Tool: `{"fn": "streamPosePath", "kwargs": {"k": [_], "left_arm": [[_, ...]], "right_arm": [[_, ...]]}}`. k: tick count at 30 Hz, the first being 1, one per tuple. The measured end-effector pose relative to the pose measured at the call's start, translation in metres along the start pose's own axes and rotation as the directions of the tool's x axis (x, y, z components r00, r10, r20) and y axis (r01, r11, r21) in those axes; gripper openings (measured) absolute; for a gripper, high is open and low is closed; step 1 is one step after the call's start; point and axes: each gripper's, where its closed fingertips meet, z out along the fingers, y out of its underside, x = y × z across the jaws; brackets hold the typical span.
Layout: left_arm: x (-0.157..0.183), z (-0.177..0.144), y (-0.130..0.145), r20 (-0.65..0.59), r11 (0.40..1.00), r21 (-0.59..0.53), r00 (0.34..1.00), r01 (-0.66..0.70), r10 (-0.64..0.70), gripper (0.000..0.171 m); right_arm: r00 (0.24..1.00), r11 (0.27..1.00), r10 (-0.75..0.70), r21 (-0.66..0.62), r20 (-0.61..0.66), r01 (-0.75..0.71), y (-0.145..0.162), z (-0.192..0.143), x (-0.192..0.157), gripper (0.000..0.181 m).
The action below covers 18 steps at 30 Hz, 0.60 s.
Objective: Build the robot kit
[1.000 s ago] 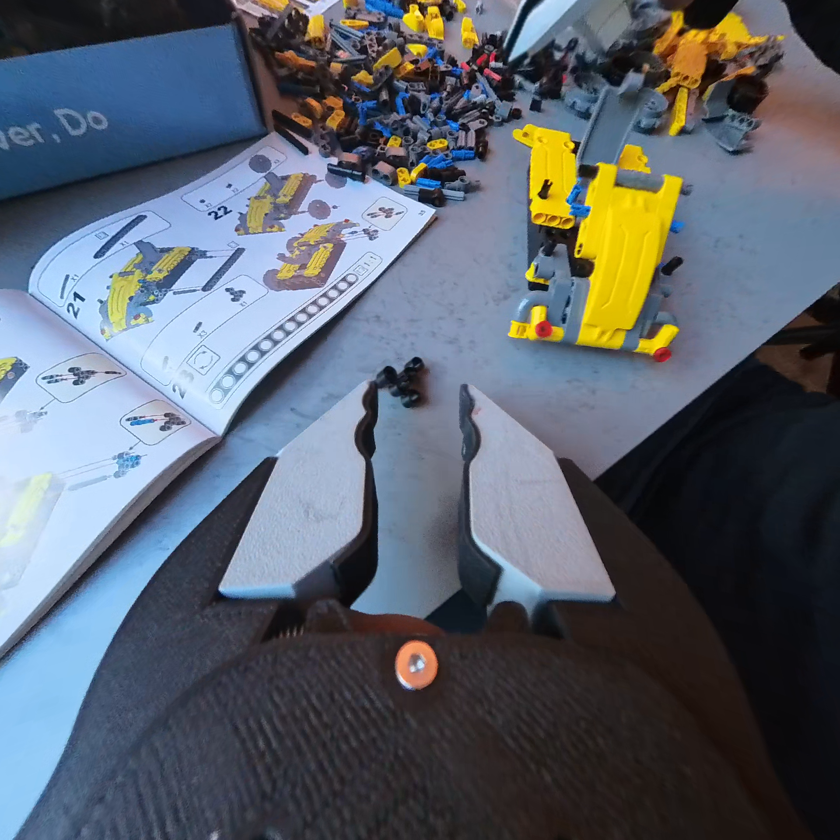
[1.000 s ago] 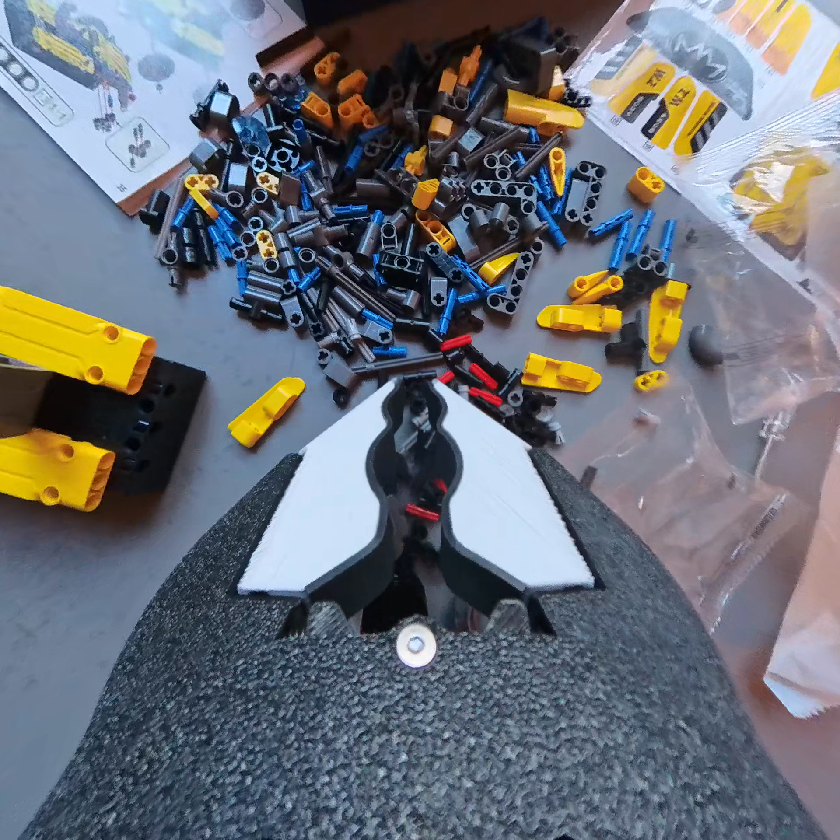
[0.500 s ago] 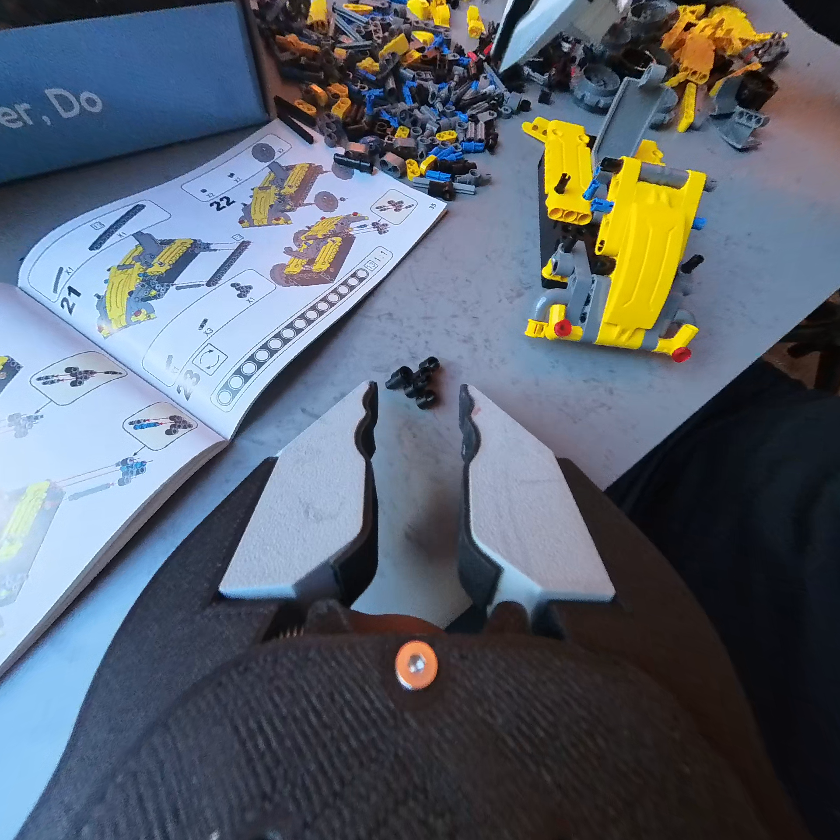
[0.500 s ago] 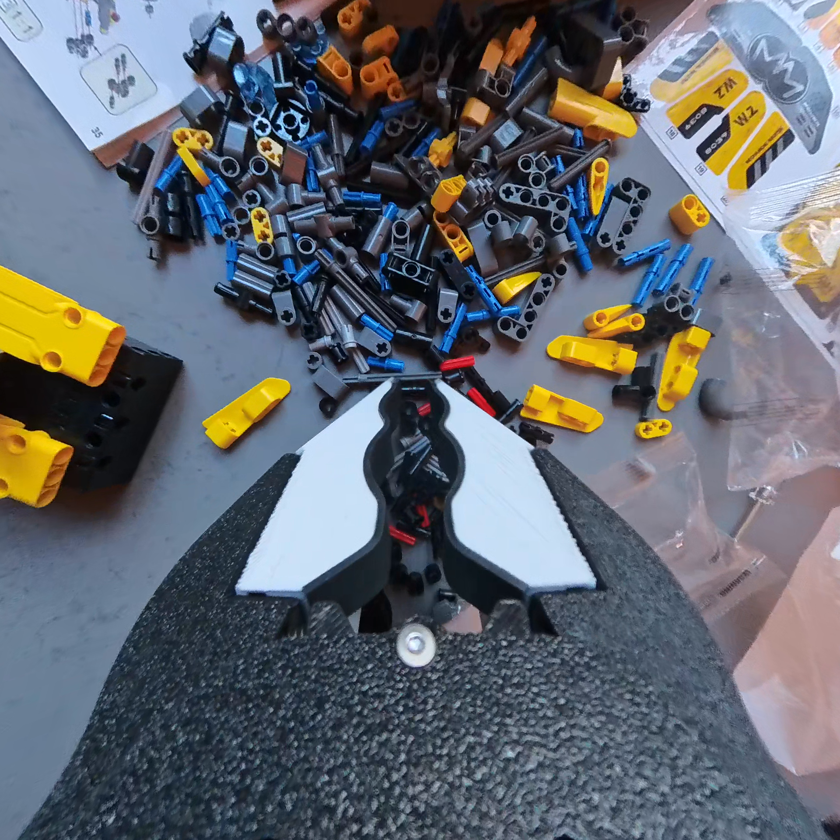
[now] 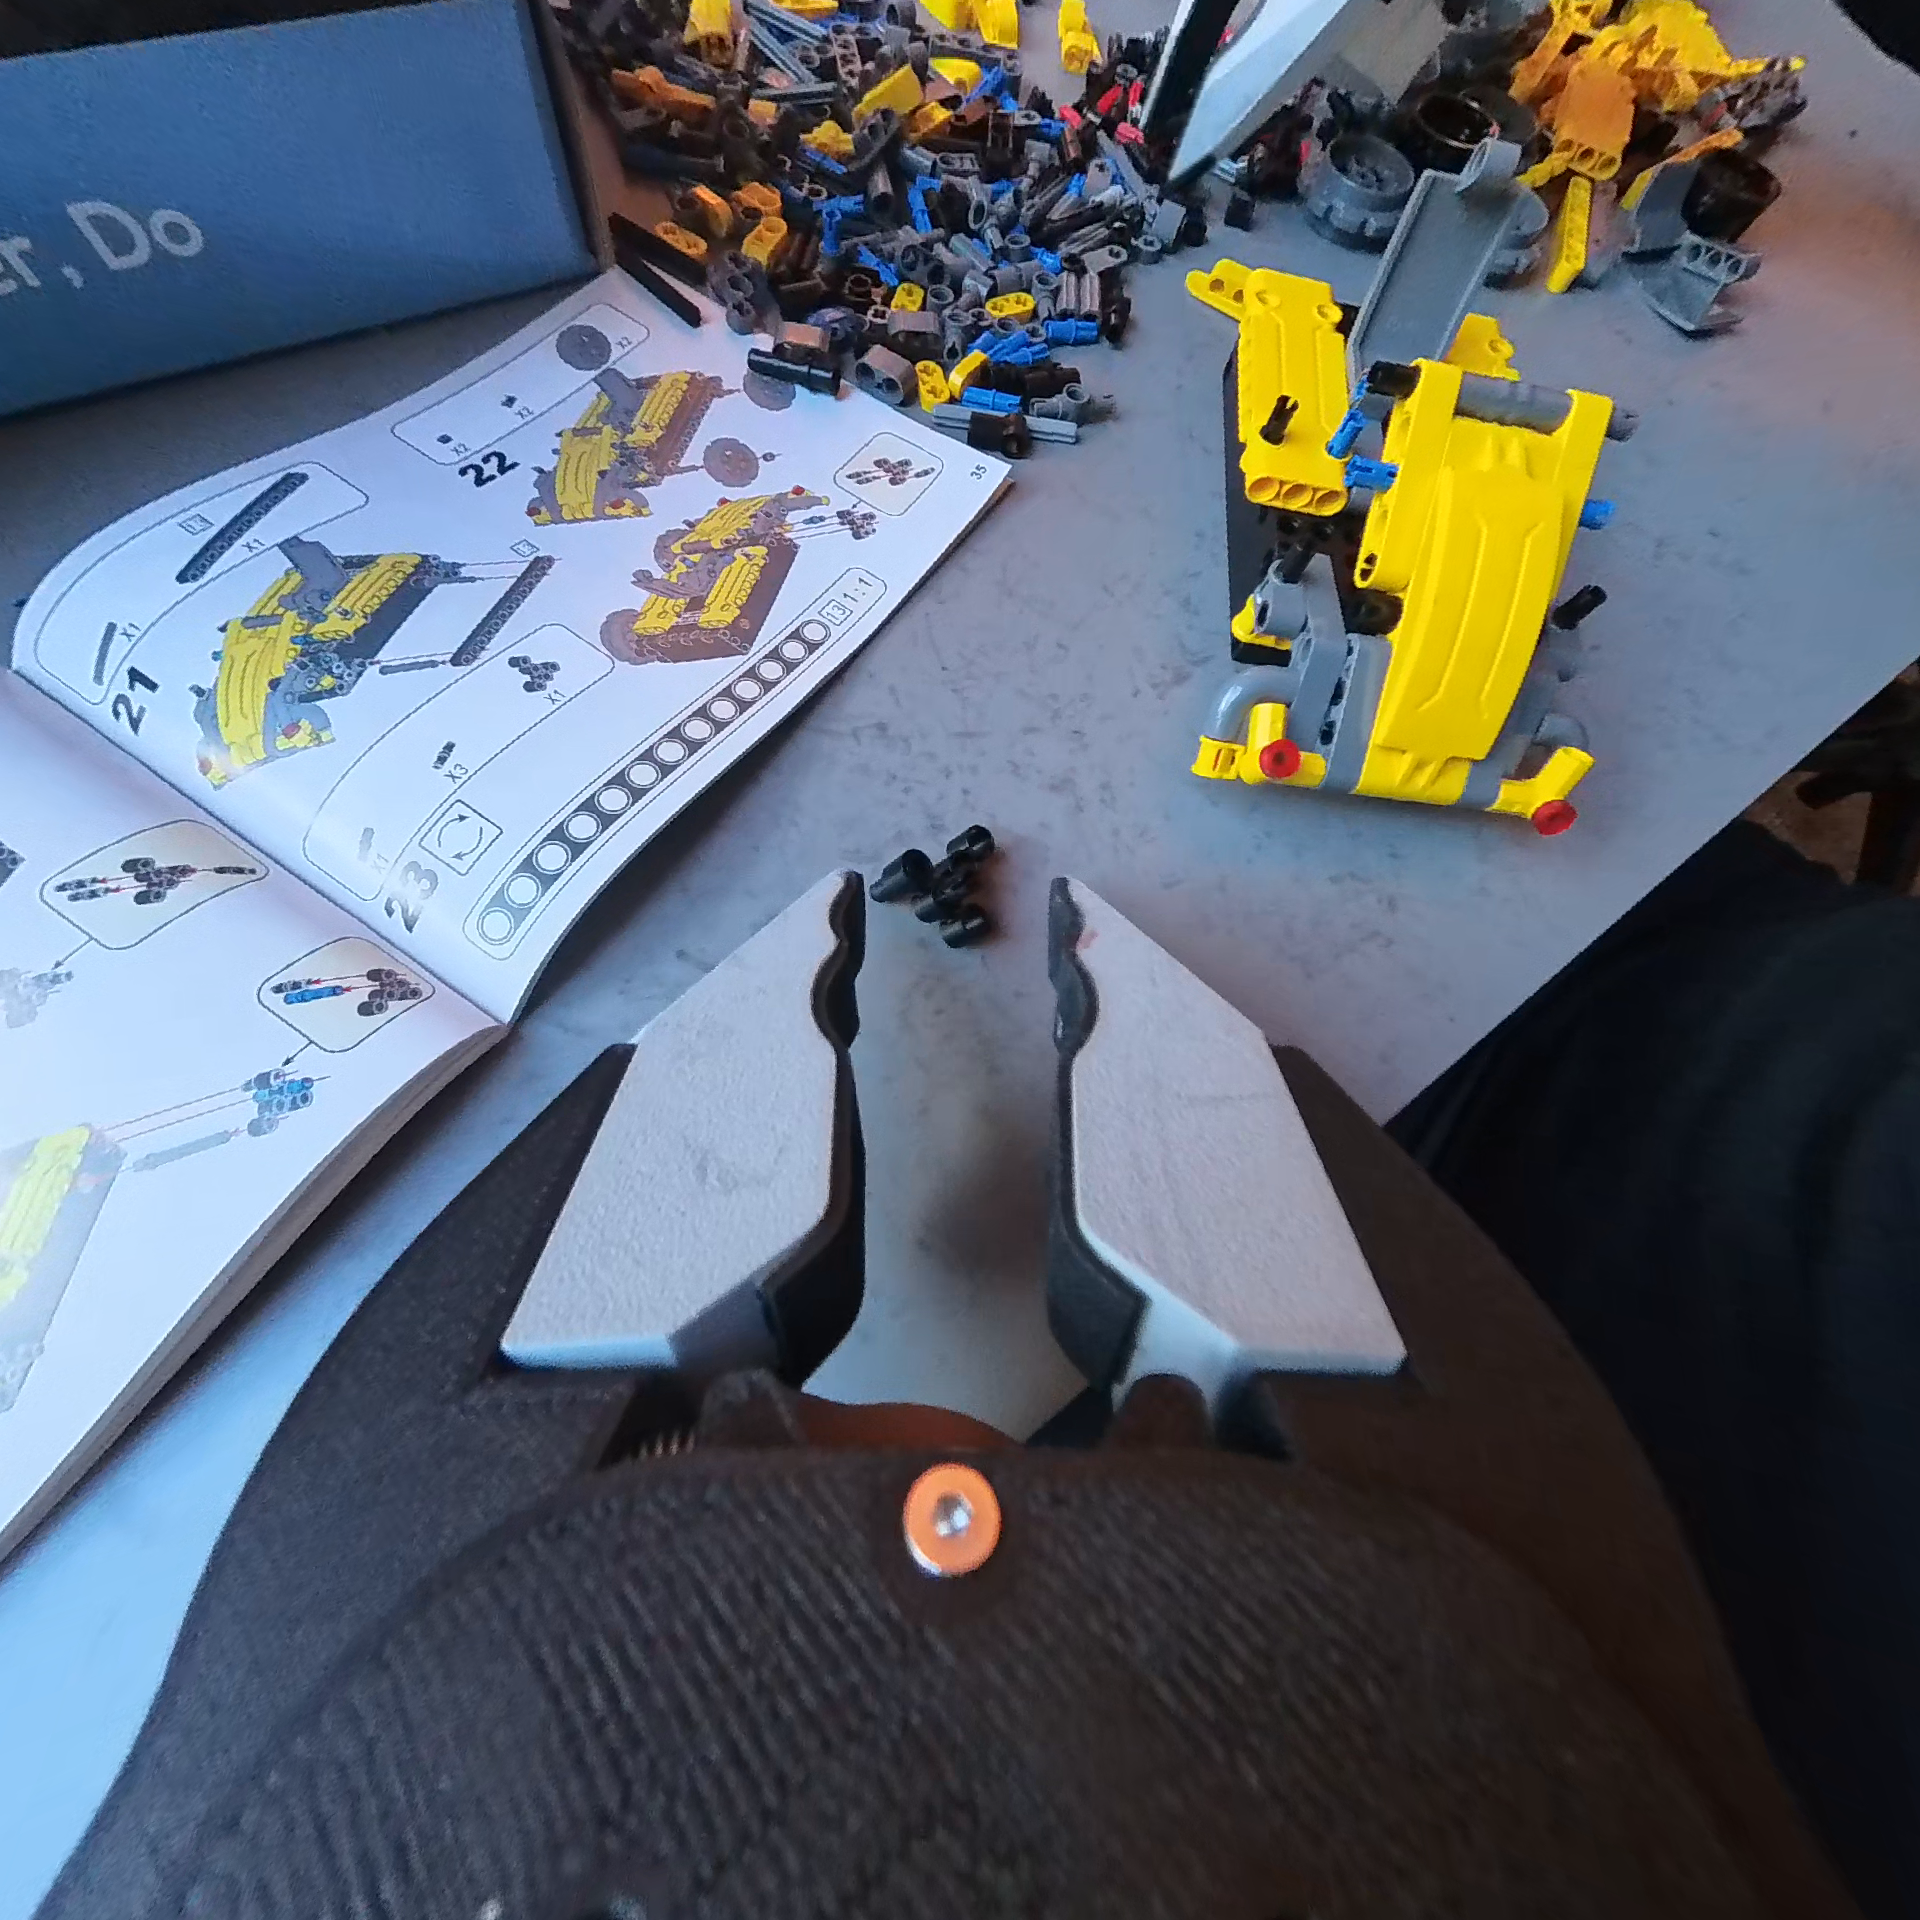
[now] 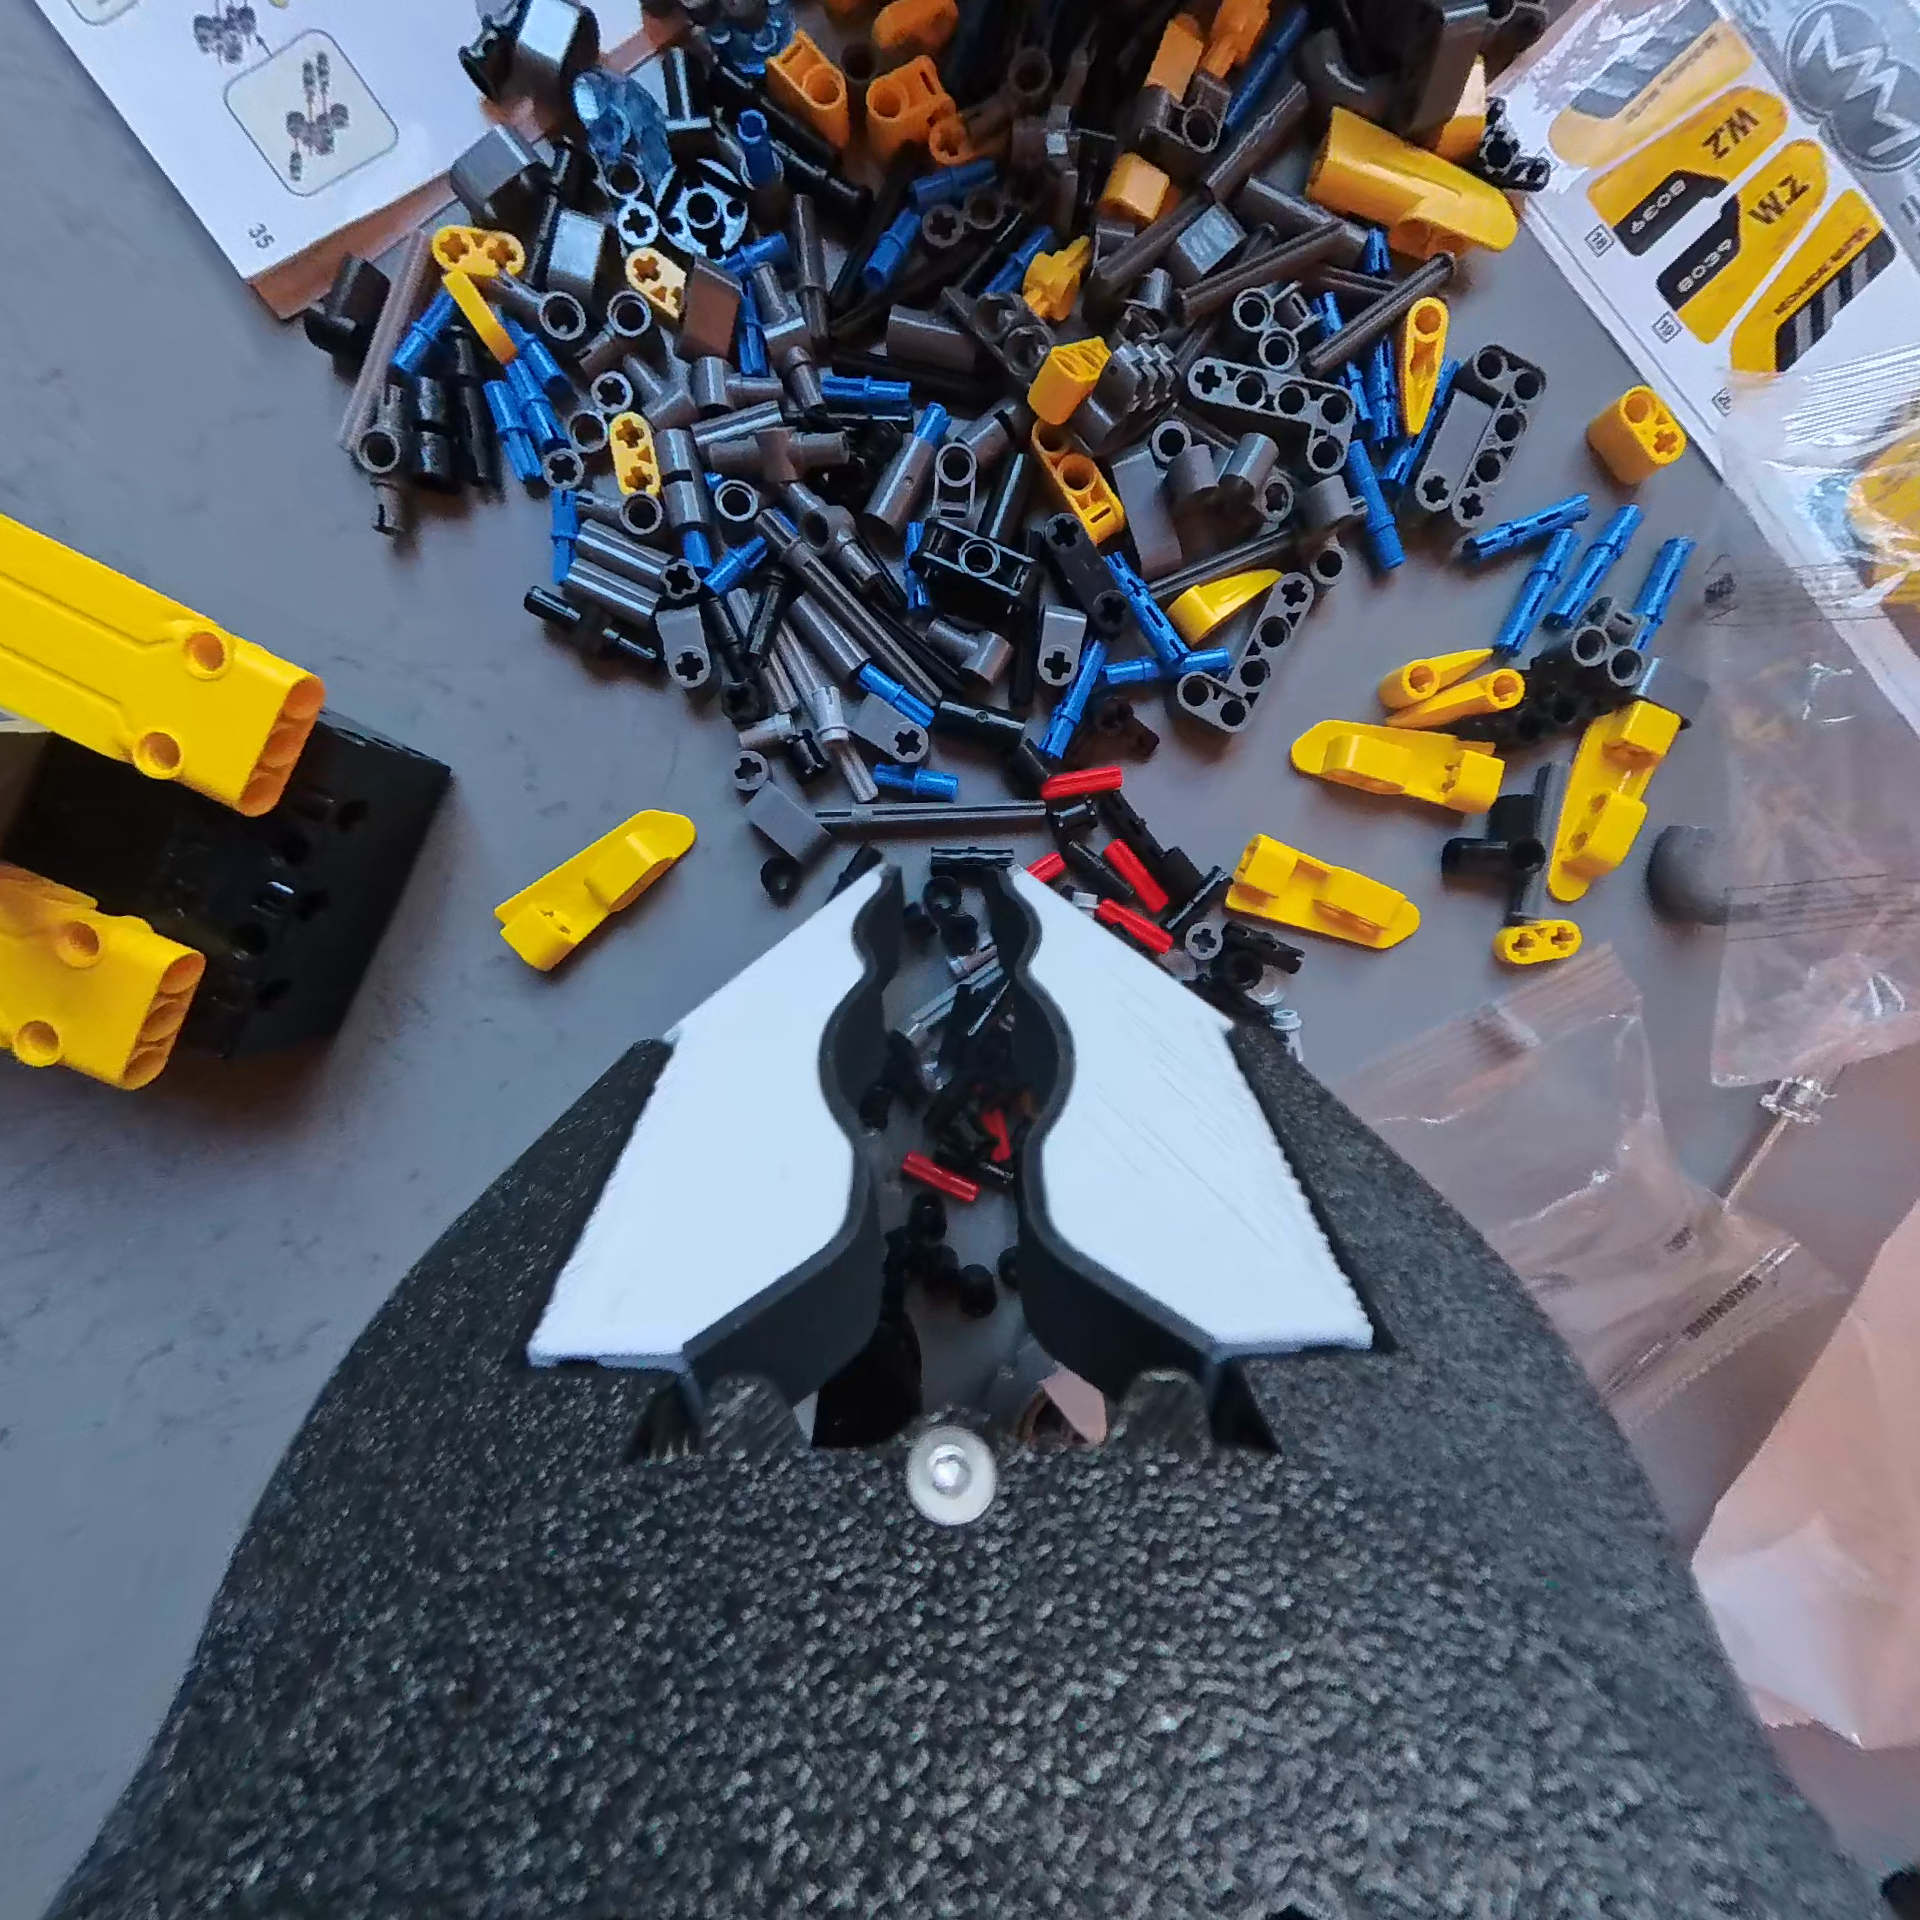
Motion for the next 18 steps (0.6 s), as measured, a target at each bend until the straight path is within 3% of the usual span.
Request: {"fn": "streamPosePath", "kwargs": {"k": [13, 18], "left_arm": [[-0.002, -0.002, -0.002, 0.006, 1.000, 0.004, 1.000, 0.000, 0.000, 0.032], [-0.001, -0.004, -0.007, 0.009, 1.000, 0.017, 1.000, -0.012, 0.012, 0.032]], "right_arm": [[1.000, 1.000, -0.023, -0.012, -0.013, 0.023, -0.005, 0.004, 0.004, 0.015], [1.000, 0.993, -0.019, 0.119, 0.002, 0.019, -0.024, -0.018, -0.015, 0.015]]}}
